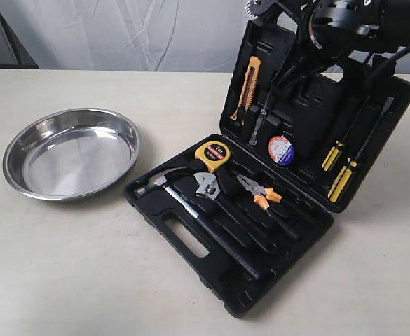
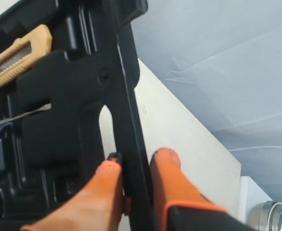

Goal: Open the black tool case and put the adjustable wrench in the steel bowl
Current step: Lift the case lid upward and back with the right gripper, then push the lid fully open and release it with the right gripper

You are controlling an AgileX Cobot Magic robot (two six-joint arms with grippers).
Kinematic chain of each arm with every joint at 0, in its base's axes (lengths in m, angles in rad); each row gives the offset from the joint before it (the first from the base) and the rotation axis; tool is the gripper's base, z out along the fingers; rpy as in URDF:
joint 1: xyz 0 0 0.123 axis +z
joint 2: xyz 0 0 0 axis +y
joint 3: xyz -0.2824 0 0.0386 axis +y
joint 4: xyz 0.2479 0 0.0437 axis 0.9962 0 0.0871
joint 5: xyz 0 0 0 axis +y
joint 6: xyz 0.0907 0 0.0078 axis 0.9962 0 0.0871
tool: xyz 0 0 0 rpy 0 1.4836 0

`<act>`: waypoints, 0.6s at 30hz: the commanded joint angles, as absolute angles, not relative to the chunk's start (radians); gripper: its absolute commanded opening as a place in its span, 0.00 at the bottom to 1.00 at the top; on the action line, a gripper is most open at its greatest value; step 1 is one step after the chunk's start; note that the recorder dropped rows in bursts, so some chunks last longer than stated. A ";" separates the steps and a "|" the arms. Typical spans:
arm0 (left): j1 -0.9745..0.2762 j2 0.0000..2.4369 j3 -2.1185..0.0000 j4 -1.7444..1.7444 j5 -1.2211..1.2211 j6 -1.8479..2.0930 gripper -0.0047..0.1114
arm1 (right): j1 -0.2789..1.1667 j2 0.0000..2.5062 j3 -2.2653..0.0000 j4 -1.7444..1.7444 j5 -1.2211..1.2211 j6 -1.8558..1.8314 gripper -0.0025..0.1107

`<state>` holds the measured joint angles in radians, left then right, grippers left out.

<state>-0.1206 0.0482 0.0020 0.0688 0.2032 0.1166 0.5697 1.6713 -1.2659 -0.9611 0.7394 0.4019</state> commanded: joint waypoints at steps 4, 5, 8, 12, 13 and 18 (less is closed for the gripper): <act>-0.121 0.041 0.000 0.069 0.194 0.113 0.04 | 0.559 1.693 -1.274 -0.861 0.752 0.443 0.02; -0.121 0.041 0.000 0.069 0.194 0.113 0.04 | 0.559 1.701 -1.274 -0.861 0.757 0.443 0.02; -0.121 0.041 0.000 0.069 0.194 0.113 0.04 | 0.559 1.720 -1.274 -0.861 0.774 0.443 0.11; -0.121 0.041 0.000 0.069 0.194 0.113 0.04 | 0.559 1.738 -1.274 -0.861 0.783 0.443 0.45; -0.121 0.041 0.000 0.069 0.194 0.113 0.04 | 0.559 1.740 -1.274 -0.861 0.783 0.443 0.53; -0.121 0.041 0.000 0.069 0.194 0.113 0.04 | 0.559 1.740 -1.274 -0.909 0.800 0.469 0.66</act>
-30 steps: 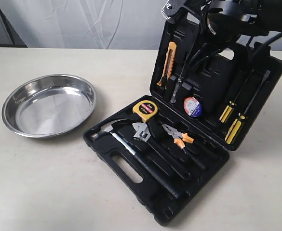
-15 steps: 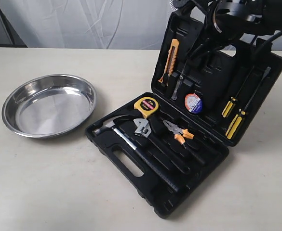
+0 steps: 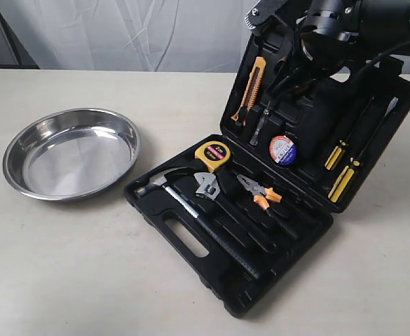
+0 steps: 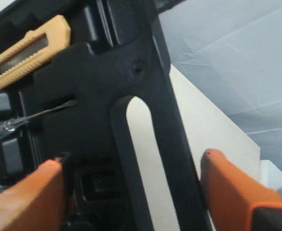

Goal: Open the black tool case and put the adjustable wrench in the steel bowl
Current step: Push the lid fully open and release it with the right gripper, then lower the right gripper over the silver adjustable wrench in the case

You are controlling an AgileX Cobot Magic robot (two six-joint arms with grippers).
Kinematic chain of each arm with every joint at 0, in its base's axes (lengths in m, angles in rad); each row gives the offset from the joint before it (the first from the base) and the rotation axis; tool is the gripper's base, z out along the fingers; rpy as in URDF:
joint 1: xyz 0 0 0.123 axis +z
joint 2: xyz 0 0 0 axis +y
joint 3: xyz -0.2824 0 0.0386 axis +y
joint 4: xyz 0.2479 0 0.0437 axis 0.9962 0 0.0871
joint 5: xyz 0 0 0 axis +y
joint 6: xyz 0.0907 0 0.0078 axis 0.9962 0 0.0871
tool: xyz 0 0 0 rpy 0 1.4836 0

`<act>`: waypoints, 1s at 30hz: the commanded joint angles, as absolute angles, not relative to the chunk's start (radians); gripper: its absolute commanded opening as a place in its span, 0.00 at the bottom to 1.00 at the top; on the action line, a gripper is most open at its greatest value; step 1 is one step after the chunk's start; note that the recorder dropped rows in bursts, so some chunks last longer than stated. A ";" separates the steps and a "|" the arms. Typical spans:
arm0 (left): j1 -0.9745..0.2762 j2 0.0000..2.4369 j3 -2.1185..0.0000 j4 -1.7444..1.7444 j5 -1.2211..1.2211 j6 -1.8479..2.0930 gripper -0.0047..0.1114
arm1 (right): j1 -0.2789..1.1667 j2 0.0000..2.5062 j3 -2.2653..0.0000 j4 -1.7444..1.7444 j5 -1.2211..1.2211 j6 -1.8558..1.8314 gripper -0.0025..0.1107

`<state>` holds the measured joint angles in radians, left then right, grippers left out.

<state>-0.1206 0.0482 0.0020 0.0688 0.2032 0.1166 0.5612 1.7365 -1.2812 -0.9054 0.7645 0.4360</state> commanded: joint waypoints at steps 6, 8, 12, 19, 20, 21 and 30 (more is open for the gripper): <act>-0.121 0.041 0.000 0.069 0.194 0.113 0.04 | 0.559 1.738 -1.274 -0.983 0.866 0.515 0.65; -0.121 0.041 0.000 0.069 0.194 0.113 0.04 | 0.559 1.738 -1.274 -0.993 0.880 0.523 0.65; -0.121 0.041 0.000 0.069 0.194 0.113 0.04 | 0.559 1.736 -1.274 -1.010 0.895 0.553 0.65; -0.121 0.041 0.000 0.069 0.194 0.113 0.04 | 0.559 1.736 -1.272 -0.537 0.774 0.392 0.22; -0.121 0.041 0.000 0.069 0.194 0.113 0.04 | 0.559 1.743 -1.272 -0.424 0.759 0.326 0.10; -0.121 0.041 0.000 0.069 0.194 0.113 0.04 | 0.559 1.757 -1.272 -0.307 0.741 0.272 0.03; -0.121 0.041 0.000 0.069 0.194 0.113 0.04 | 0.561 1.904 -1.272 0.593 0.836 -0.645 0.04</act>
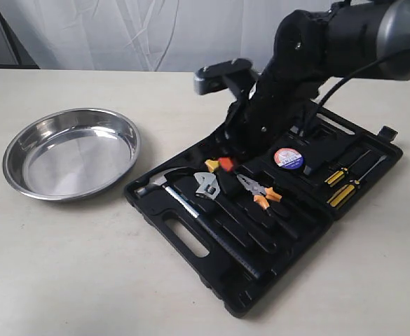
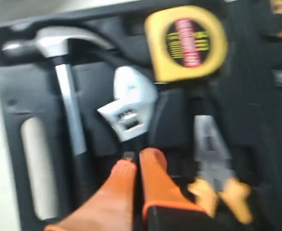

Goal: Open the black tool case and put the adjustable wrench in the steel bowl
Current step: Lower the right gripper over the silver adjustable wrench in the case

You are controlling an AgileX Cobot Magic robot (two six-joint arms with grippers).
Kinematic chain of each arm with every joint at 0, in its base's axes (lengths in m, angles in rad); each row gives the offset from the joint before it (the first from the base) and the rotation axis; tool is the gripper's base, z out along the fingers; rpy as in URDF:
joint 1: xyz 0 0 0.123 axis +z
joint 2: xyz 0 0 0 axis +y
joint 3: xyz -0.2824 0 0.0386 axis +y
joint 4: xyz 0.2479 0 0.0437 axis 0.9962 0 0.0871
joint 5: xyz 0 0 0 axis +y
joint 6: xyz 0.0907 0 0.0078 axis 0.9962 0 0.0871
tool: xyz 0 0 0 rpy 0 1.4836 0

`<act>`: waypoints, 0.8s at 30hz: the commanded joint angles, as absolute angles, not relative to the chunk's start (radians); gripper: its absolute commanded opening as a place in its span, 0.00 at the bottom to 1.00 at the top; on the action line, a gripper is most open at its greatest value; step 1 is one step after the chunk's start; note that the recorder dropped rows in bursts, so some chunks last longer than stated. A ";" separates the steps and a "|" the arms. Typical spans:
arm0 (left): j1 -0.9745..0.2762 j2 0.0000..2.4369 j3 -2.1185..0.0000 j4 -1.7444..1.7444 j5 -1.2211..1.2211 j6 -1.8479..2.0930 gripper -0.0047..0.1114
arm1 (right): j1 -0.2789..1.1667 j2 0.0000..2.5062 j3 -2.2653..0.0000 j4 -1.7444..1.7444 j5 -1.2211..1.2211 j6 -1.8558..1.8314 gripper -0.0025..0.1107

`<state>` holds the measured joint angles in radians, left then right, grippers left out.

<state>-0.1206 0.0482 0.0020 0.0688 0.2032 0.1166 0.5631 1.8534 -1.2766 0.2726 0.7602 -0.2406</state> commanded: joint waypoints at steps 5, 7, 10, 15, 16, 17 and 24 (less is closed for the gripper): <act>-0.121 0.041 0.000 0.069 0.194 0.113 0.04 | 0.561 1.913 -1.271 0.616 1.033 -0.713 0.01; -0.121 0.041 0.000 0.069 0.194 0.113 0.04 | 0.561 1.889 -1.259 0.577 1.062 -0.658 0.01; -0.121 0.041 0.000 0.069 0.194 0.113 0.04 | 0.561 1.831 -1.206 0.467 1.029 -0.511 0.01; -0.121 0.041 0.000 0.069 0.194 0.113 0.04 | 0.561 1.753 -1.101 0.179 1.040 -0.277 0.01; -0.121 0.041 0.000 0.069 0.194 0.113 0.04 | 0.559 1.741 -1.085 0.114 1.029 -0.236 0.01; -0.121 0.041 0.000 0.069 0.194 0.113 0.04 | 0.559 1.735 -1.074 0.062 1.011 -0.200 0.01; -0.121 0.041 0.000 0.069 0.194 0.113 0.04 | 0.559 1.733 -1.071 -0.265 0.692 0.108 0.01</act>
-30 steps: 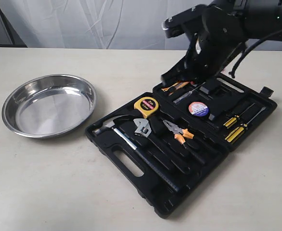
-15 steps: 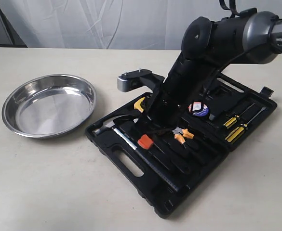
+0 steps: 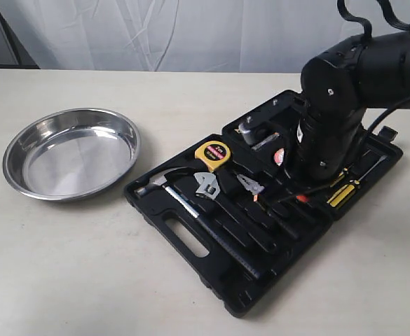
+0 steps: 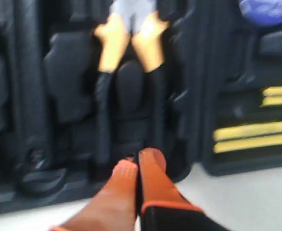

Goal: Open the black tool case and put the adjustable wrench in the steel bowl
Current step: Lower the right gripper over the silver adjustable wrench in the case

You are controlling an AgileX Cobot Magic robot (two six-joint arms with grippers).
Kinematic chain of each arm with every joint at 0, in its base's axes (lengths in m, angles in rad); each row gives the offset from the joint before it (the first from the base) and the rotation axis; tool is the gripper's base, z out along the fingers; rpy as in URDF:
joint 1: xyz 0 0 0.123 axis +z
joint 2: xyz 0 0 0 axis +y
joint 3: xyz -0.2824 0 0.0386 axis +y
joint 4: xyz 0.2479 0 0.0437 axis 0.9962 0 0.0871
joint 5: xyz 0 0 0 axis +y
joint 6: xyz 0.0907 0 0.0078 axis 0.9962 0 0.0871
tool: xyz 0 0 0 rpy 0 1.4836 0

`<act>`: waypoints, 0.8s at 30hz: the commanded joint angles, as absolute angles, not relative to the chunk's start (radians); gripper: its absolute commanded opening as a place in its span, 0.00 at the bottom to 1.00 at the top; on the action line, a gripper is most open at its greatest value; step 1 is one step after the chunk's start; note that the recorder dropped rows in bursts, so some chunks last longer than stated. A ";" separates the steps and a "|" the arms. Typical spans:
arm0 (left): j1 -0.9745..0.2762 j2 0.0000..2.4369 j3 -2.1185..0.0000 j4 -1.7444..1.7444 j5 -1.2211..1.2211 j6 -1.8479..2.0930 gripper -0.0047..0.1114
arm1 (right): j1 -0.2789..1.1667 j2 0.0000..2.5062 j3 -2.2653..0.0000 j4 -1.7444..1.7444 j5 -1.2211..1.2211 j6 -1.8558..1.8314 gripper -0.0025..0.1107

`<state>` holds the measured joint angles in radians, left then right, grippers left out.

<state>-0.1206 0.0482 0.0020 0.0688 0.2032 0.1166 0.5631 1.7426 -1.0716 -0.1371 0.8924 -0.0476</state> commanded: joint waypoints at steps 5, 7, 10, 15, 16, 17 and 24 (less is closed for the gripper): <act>-0.121 0.041 0.000 0.069 0.194 0.113 0.04 | 0.559 1.754 -1.089 -0.255 0.480 0.106 0.01; -0.121 0.041 0.000 0.069 0.194 0.113 0.04 | 0.559 1.770 -1.109 -0.235 0.449 0.106 0.01; -0.121 0.041 0.000 0.069 0.194 0.113 0.04 | 0.559 1.805 -1.167 -0.183 0.502 0.104 0.01; -0.121 0.041 0.000 0.069 0.194 0.113 0.04 | 0.559 1.875 -1.282 0.066 0.699 -0.193 0.01; -0.121 0.041 0.000 0.069 0.194 0.113 0.04 | 0.559 1.887 -1.300 0.134 0.752 -0.272 0.01; -0.121 0.041 0.000 0.069 0.194 0.113 0.04 | 0.559 1.899 -1.314 0.192 0.798 -0.328 0.01; -0.121 0.041 0.000 0.069 0.194 0.113 0.04 | 0.580 1.945 -1.321 0.274 0.854 -0.434 0.06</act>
<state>-0.1206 0.0482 0.0020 0.0688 0.2032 0.1166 0.5689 1.9326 -1.3129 0.2570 0.8348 -0.3703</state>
